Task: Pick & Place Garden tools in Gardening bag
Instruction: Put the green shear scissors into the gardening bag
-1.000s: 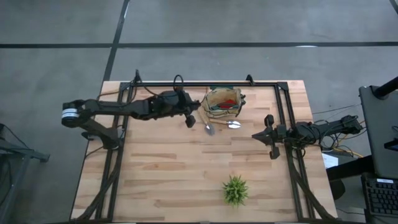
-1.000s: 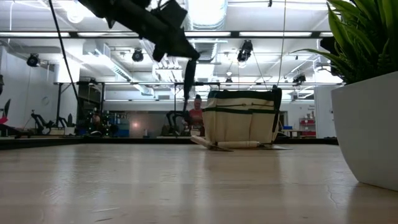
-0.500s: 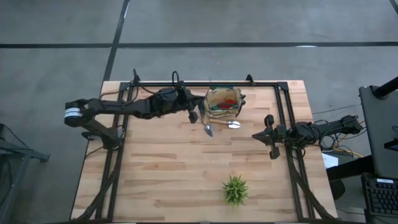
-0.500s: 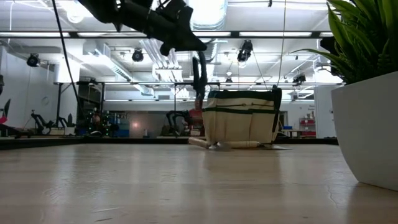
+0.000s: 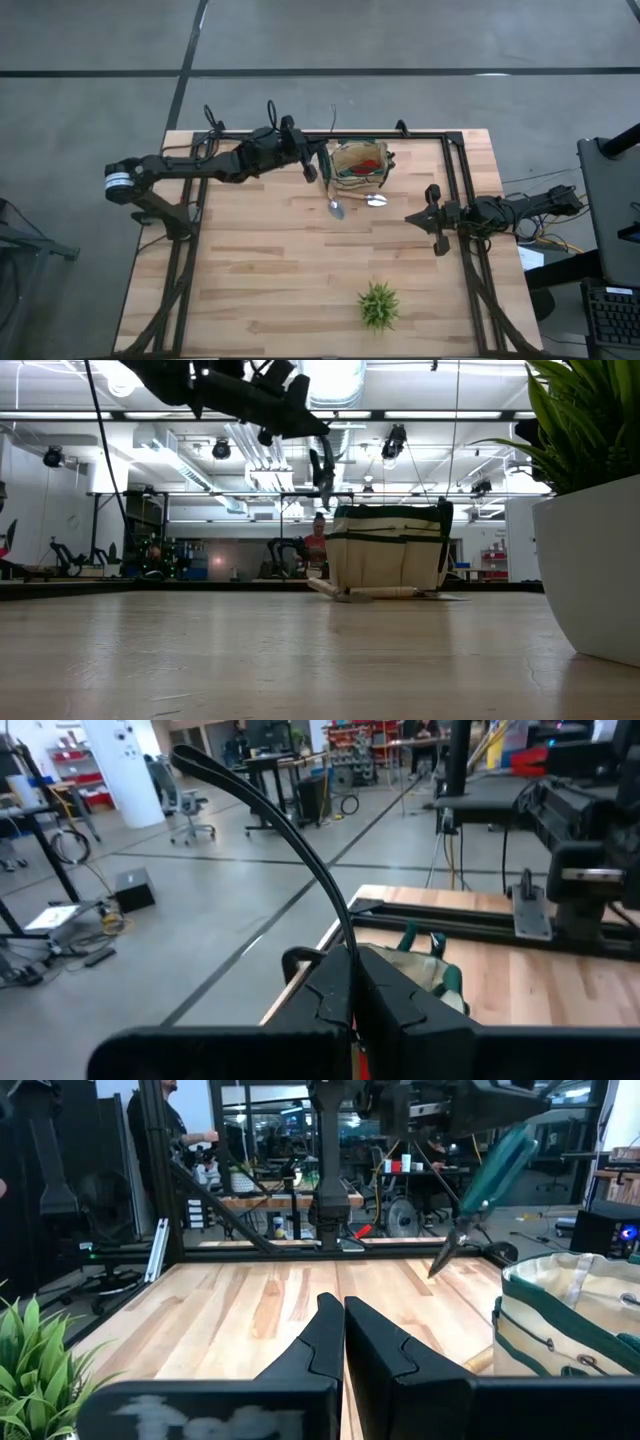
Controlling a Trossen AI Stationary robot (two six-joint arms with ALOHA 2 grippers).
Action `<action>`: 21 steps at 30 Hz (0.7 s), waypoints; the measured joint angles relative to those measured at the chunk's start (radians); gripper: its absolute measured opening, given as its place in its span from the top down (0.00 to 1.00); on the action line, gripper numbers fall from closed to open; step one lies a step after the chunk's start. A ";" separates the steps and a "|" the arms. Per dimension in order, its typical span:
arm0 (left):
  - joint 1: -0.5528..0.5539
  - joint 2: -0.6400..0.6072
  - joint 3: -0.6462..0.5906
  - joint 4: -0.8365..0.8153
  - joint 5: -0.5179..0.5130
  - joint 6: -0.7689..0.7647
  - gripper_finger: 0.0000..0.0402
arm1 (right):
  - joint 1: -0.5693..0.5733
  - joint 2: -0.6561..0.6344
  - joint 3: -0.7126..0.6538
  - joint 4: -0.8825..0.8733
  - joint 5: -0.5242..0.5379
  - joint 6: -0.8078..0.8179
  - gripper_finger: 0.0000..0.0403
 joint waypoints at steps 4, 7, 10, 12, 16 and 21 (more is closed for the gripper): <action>0.011 0.001 0.000 0.009 0.034 -0.026 0.98 | 0.000 0.000 0.000 0.000 0.000 0.000 0.98; 0.010 0.016 0.000 0.020 0.039 -0.025 0.98 | 0.000 0.000 0.000 0.000 0.000 -0.003 0.98; 0.011 0.040 0.006 0.050 0.042 -0.021 0.98 | 0.000 0.000 0.000 0.000 0.000 0.000 0.98; 0.013 0.057 0.016 0.067 0.055 -0.016 0.98 | 0.000 0.000 0.000 0.000 0.000 -0.003 0.98; 0.013 0.103 0.053 0.069 0.073 -0.010 0.98 | 0.000 0.000 0.000 0.000 0.000 0.001 0.98; 0.013 0.164 0.120 0.073 0.088 0.001 0.98 | 0.000 0.001 0.000 0.000 0.000 0.001 0.98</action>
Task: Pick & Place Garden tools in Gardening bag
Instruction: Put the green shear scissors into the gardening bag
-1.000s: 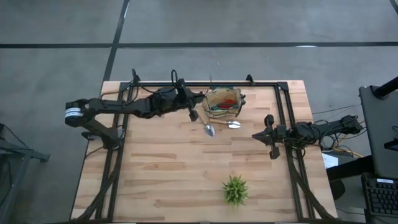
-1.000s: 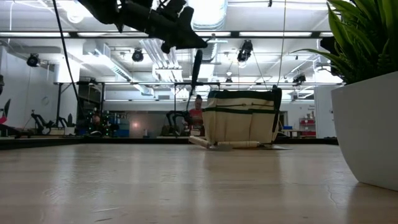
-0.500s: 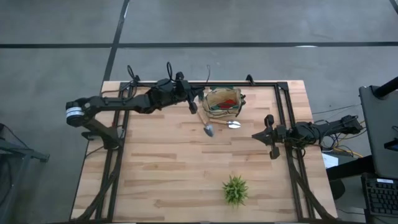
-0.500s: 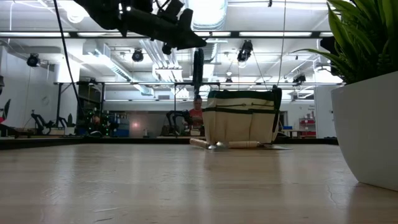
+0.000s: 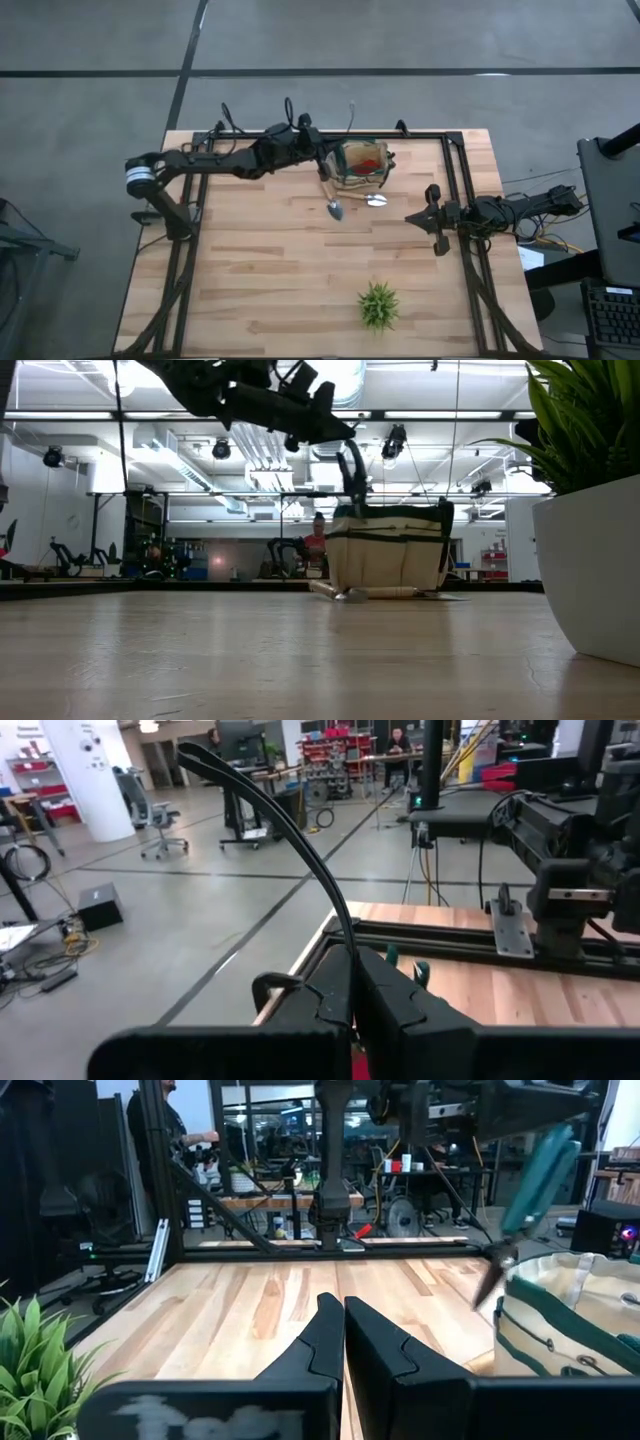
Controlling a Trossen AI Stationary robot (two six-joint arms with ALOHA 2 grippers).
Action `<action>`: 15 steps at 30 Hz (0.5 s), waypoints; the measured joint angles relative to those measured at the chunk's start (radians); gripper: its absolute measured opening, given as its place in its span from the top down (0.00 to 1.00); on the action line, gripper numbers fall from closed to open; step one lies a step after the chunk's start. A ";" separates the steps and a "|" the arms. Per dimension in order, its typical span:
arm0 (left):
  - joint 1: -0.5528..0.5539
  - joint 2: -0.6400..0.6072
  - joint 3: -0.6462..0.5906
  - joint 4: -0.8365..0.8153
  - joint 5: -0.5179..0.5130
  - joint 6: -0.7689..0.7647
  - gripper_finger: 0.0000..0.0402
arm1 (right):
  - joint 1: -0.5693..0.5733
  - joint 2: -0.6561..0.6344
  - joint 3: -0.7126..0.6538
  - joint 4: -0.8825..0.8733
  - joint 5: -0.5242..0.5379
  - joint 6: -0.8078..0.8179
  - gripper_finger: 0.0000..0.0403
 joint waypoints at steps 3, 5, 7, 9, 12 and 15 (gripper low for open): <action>0.000 0.029 0.034 -0.006 0.012 0.006 0.98 | 0.000 0.000 0.000 0.000 0.000 -0.004 0.98; 0.000 0.041 0.049 -0.006 0.026 0.012 0.98 | 0.000 0.000 0.000 0.000 0.000 -0.002 0.98; 0.000 0.046 0.067 -0.028 0.052 0.012 0.98 | 0.000 0.000 0.000 0.000 0.000 0.000 0.98; 0.004 0.042 0.089 -0.086 0.073 0.019 0.98 | 0.000 0.000 0.000 0.000 0.000 -0.004 0.98; 0.005 0.017 0.130 -0.218 0.068 0.068 0.98 | 0.000 0.000 0.000 0.000 0.000 -0.003 0.98; 0.005 0.004 0.171 -0.311 0.028 0.111 0.98 | 0.000 0.000 0.000 0.000 0.000 -0.001 0.98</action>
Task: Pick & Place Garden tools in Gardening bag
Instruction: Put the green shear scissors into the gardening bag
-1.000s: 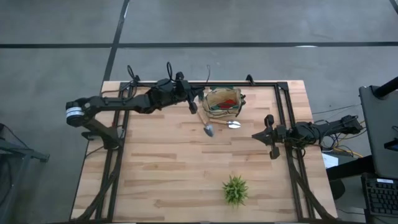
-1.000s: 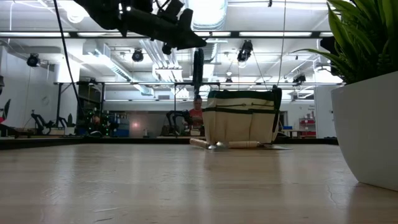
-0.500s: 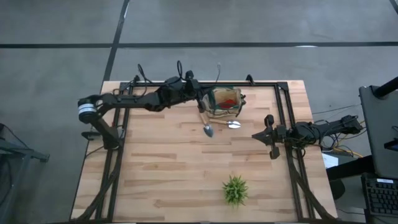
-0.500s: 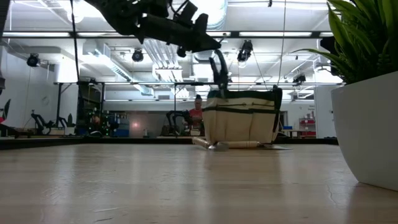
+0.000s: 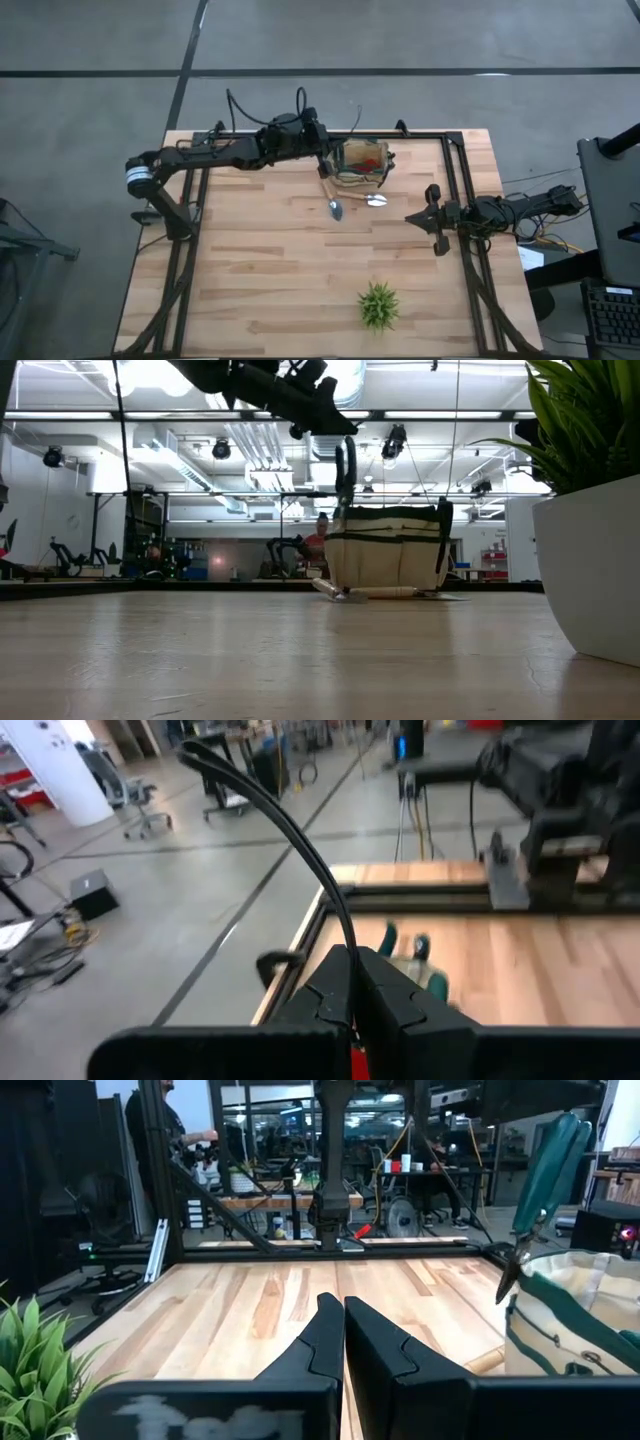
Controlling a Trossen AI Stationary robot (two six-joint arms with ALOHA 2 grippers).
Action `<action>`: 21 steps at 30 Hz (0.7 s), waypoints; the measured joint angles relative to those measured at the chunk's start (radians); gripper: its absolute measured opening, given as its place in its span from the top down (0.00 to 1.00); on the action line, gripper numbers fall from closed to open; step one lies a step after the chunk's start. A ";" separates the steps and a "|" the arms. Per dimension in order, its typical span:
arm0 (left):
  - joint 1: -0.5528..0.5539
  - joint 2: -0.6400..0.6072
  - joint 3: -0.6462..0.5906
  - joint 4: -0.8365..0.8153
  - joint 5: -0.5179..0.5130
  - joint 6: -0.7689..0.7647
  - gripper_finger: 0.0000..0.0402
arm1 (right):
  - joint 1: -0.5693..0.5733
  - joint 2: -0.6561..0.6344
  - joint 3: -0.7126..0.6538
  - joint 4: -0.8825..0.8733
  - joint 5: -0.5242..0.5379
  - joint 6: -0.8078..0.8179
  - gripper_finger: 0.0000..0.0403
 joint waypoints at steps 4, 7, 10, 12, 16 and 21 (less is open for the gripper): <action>0.000 -0.006 0.045 -0.121 -0.009 0.028 0.98 | 0.000 0.000 0.000 0.000 0.000 -0.002 0.98; 0.000 -0.025 0.055 -0.176 -0.009 0.039 0.98 | 0.000 0.000 0.000 0.000 0.000 0.000 0.98; 0.000 -0.039 0.048 -0.230 -0.044 0.061 0.98 | 0.000 0.000 0.000 0.000 0.000 0.001 0.98; 0.002 -0.045 0.045 -0.283 -0.078 0.078 0.98 | 0.000 0.000 0.000 0.000 0.000 -0.001 0.98; 0.007 -0.065 0.042 -0.316 -0.121 0.088 0.98 | 0.000 0.000 0.000 -0.001 0.001 0.001 0.98; 0.009 -0.099 0.041 -0.378 -0.134 0.108 0.98 | 0.000 0.001 0.000 -0.001 0.000 -0.003 0.98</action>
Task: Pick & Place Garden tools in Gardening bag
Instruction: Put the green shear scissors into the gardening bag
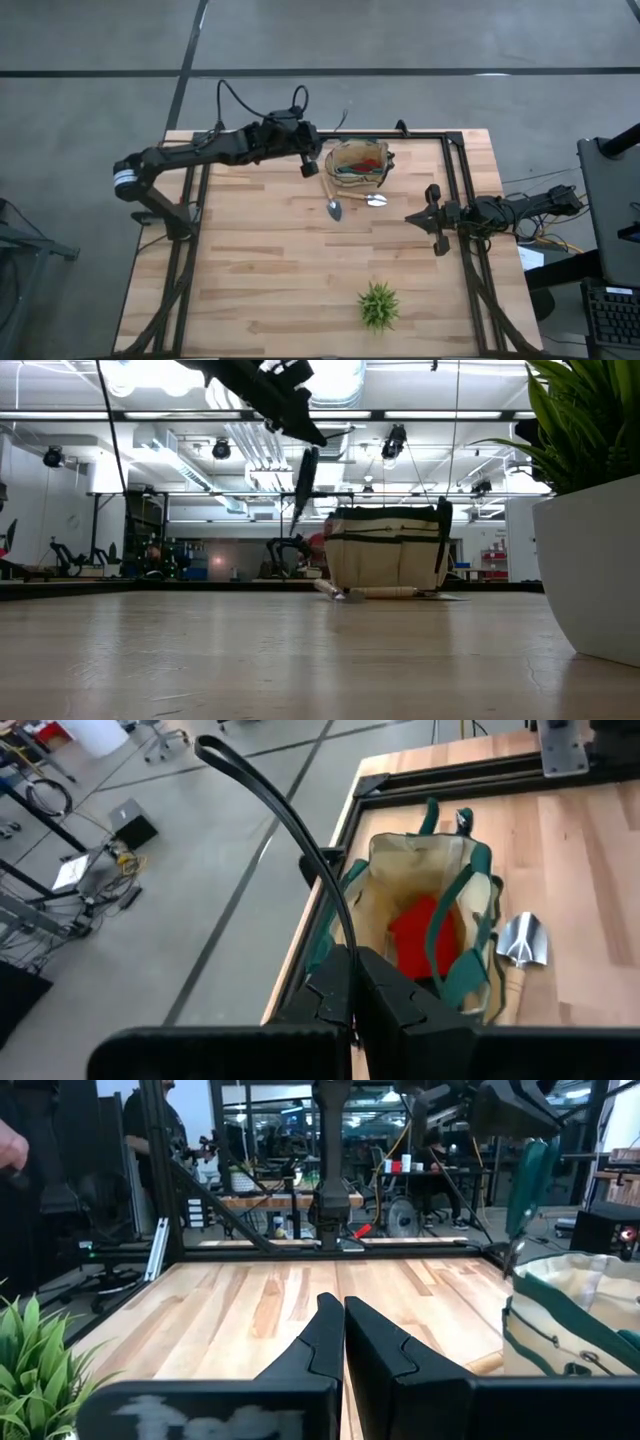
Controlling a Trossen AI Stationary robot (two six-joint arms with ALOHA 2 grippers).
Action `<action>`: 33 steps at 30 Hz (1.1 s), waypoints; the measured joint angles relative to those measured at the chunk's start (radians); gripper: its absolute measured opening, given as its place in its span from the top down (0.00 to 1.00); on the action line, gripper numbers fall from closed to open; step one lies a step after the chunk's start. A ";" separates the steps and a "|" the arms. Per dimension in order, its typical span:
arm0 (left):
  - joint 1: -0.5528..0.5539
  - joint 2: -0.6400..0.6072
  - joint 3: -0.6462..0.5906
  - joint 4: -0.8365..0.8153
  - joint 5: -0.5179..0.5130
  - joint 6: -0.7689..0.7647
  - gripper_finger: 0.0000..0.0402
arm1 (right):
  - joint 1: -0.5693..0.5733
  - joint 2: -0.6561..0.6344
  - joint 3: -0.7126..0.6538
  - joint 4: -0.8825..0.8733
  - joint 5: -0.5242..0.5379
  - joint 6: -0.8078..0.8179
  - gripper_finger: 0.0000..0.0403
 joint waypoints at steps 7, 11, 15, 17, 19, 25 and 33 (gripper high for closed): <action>0.009 -0.006 -0.009 0.051 -0.031 -0.007 0.98 | 0.000 0.000 0.000 0.000 0.000 0.000 0.98; 0.011 0.017 -0.010 0.155 -0.022 -0.010 0.98 | 0.000 0.001 0.000 0.000 0.000 0.003 0.98; 0.012 0.050 -0.011 0.215 0.017 -0.036 0.98 | 0.000 0.004 0.000 0.000 -0.001 0.001 0.98; 0.012 0.067 -0.011 0.211 0.018 -0.037 0.98 | 0.000 0.005 0.000 -0.001 0.000 0.004 0.98; 0.012 0.084 -0.011 0.211 0.007 -0.037 0.98 | 0.000 0.004 0.000 -0.001 -0.001 0.001 0.98; 0.012 0.099 -0.013 0.232 -0.022 -0.021 0.98 | 0.000 0.004 0.000 -0.001 0.000 0.003 0.98; 0.013 0.099 -0.019 0.179 0.063 -0.032 0.98 | 0.000 0.004 0.000 -0.002 0.000 0.000 0.98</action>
